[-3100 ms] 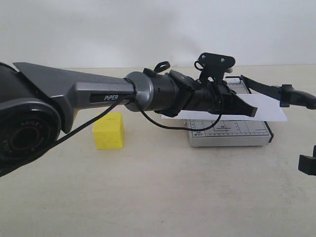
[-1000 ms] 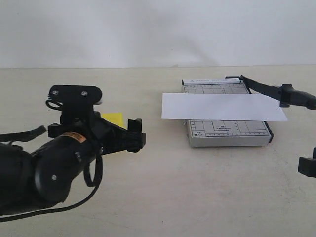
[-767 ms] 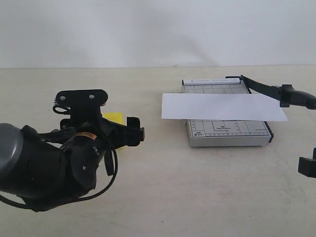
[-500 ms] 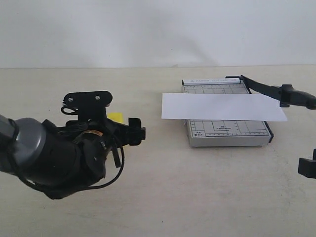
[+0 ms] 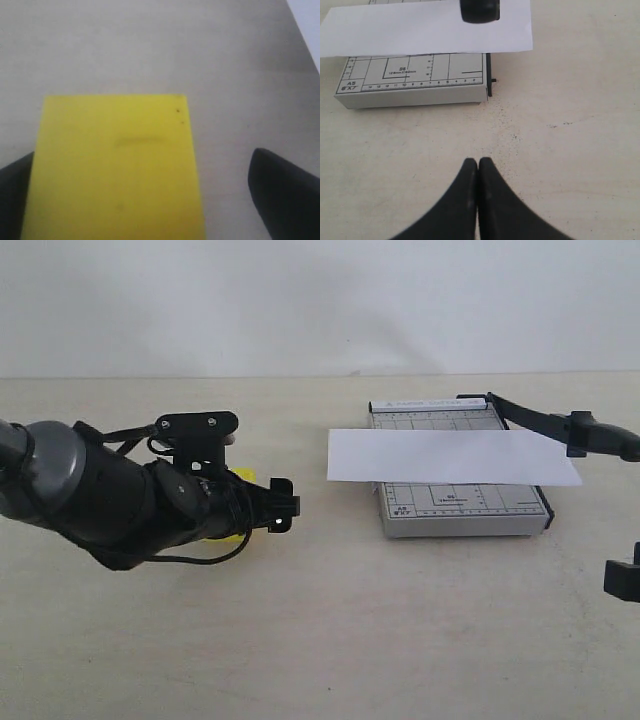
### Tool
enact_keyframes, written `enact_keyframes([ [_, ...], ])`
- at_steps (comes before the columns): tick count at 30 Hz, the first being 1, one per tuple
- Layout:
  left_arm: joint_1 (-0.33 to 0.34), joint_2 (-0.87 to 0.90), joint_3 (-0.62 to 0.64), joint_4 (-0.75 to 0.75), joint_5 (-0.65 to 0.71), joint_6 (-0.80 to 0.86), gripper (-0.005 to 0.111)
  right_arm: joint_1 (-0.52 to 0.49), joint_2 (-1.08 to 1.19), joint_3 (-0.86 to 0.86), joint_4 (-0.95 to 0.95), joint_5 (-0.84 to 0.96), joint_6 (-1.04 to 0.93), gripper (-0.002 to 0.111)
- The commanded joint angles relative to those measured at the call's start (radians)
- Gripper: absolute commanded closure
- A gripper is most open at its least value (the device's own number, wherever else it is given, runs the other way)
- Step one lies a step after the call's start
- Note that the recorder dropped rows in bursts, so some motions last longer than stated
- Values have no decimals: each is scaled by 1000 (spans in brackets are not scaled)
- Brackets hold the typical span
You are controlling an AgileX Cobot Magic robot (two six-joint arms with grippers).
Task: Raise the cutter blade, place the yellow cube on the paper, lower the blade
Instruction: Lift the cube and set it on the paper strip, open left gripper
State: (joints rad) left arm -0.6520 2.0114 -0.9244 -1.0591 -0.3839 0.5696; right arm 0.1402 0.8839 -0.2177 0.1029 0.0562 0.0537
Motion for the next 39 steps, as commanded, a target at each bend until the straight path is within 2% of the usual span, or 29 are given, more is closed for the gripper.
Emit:
enact_keyframes([
  [1, 23, 1, -26, 5, 67, 12, 22, -1, -5, -5, -3, -3, -3, 108],
  [5, 31, 1, -36, 5, 88, 55, 55, -1, -5, -5, -3, -3, -3, 108],
  [6, 31, 1, -36, 5, 99, 84, 67, -1, -5, -5, -3, -3, -3, 108],
  [11, 31, -5, -36, 5, 166, 164, 103, -1, -5, -5, -3, -3, -3, 108],
  [21, 31, -212, -36, 5, 263, 251, 102, -1, -5, -5, -3, -4, -3, 108],
  [24, 33, -297, -36, 5, 384, 319, 102, -1, -5, -5, -3, -4, -3, 108],
  [28, 40, -367, -36, 40, 637, 328, 102, -1, -5, -5, -3, -10, -3, 108],
  [30, 40, -375, -36, 55, 694, 325, 102, -1, -5, -5, -3, -24, -3, 108],
  [32, 40, -370, -44, 67, 694, 325, 102, -1, -5, -5, -3, -38, -3, 108],
  [35, 40, -307, -136, 118, 718, 325, 102, -1, -5, -5, -3, -42, 1, 108],
  [39, 37, -119, -456, 226, 893, 263, 102, -1, -5, -5, -3, -40, 1, 108],
])
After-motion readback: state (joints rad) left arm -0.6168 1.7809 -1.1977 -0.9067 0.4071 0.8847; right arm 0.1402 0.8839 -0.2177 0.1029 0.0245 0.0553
